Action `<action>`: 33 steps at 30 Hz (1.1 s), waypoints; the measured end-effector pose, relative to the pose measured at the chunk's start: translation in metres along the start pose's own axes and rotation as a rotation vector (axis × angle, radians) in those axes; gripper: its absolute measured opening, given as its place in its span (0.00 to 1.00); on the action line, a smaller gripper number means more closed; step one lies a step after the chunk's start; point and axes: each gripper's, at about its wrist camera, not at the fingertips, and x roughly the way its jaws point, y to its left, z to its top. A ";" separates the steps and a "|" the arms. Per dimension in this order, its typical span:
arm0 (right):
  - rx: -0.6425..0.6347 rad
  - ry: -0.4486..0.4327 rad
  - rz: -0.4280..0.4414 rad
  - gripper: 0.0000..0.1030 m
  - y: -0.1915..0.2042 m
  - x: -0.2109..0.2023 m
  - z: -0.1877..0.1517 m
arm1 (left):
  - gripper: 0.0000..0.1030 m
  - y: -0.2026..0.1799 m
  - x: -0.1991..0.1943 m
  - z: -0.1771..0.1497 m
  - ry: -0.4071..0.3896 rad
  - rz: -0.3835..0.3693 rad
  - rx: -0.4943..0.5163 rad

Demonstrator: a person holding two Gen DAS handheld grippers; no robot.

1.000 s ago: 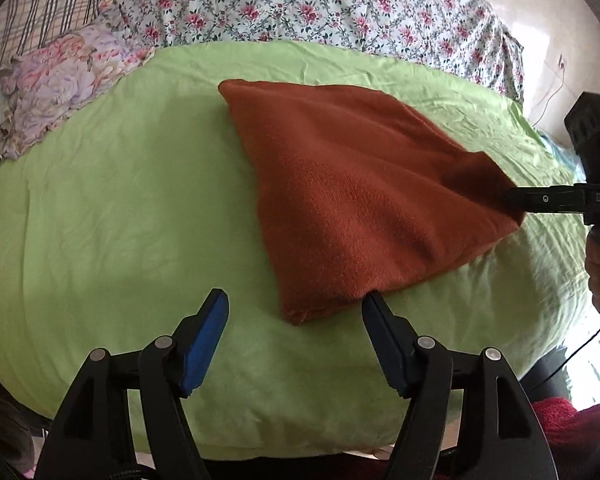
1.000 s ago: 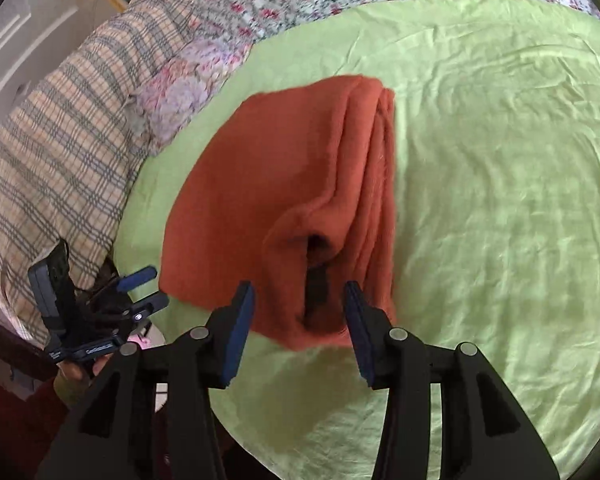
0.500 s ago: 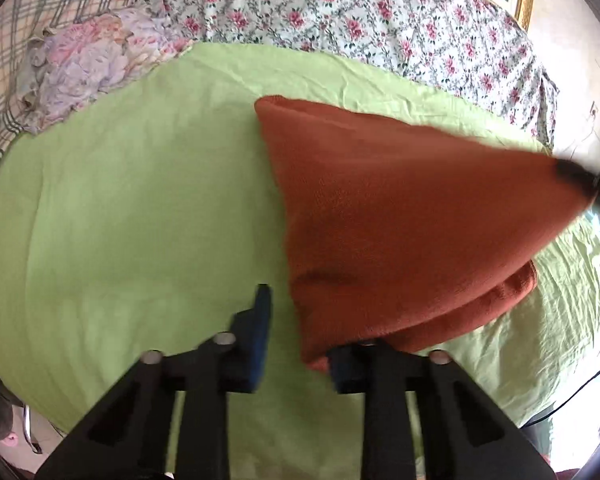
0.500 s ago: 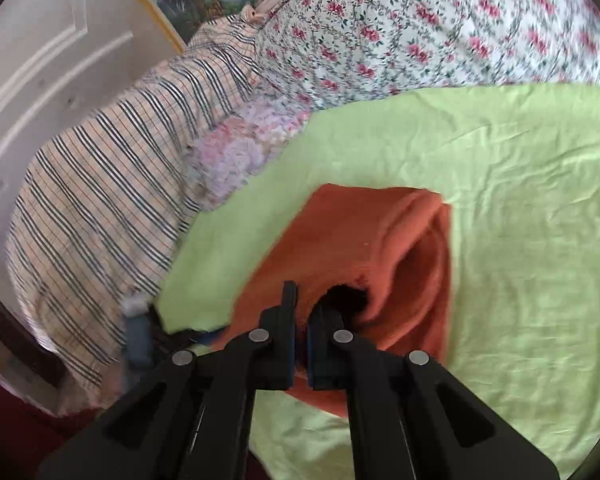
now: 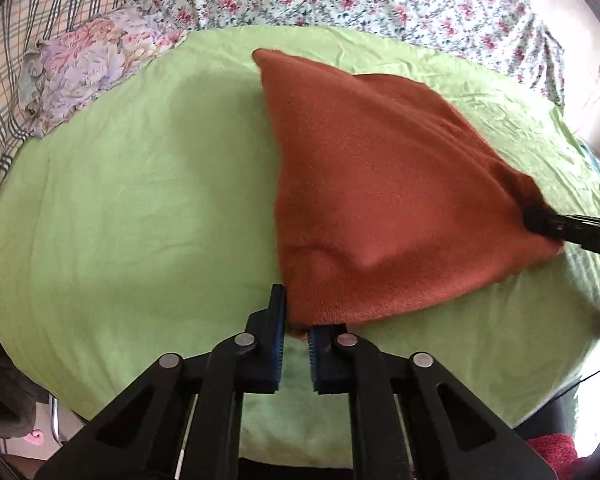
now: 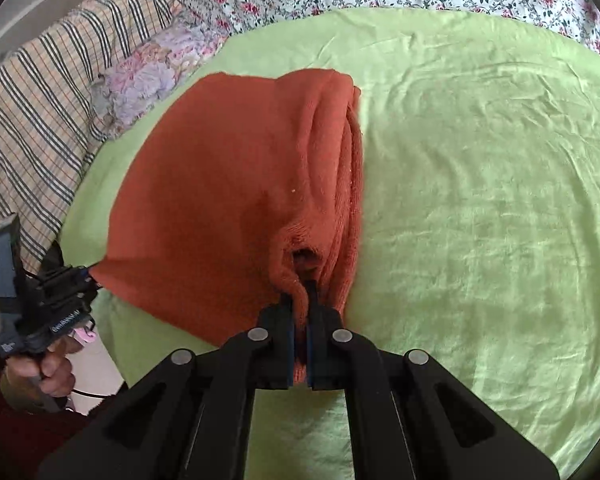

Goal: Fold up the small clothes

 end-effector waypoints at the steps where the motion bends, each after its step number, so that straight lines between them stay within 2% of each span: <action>1: -0.009 0.004 -0.005 0.04 0.002 -0.001 0.001 | 0.07 -0.002 0.001 -0.003 0.000 -0.003 0.012; 3: -0.021 0.017 -0.013 0.04 0.005 0.002 0.001 | 0.08 0.002 0.002 -0.004 0.003 -0.024 0.025; 7: 0.043 0.032 0.048 0.09 -0.004 -0.005 0.007 | 0.08 0.019 -0.022 0.000 -0.011 -0.142 0.028; 11: 0.077 -0.025 0.096 0.14 -0.010 -0.031 0.020 | 0.10 0.026 -0.055 0.011 -0.100 -0.248 0.082; 14: 0.111 -0.081 0.115 0.24 -0.017 -0.039 0.043 | 0.13 0.023 -0.056 0.024 -0.139 -0.302 0.089; 18: 0.140 -0.109 0.122 0.26 -0.018 -0.017 0.084 | 0.12 0.013 -0.032 0.033 -0.104 -0.320 0.087; 24: 0.158 -0.006 0.104 0.29 -0.015 0.043 0.119 | 0.13 -0.001 -0.005 0.032 -0.046 -0.327 0.091; 26: 0.154 0.015 0.103 0.29 -0.014 0.054 0.119 | 0.13 -0.003 0.007 0.030 -0.015 -0.323 0.085; 29: 0.129 0.029 0.102 0.10 -0.012 0.063 0.124 | 0.12 -0.008 0.015 0.029 0.010 -0.325 0.072; 33: 0.096 -0.076 0.098 0.08 -0.015 0.031 0.140 | 0.12 -0.014 0.021 0.033 0.030 -0.345 0.059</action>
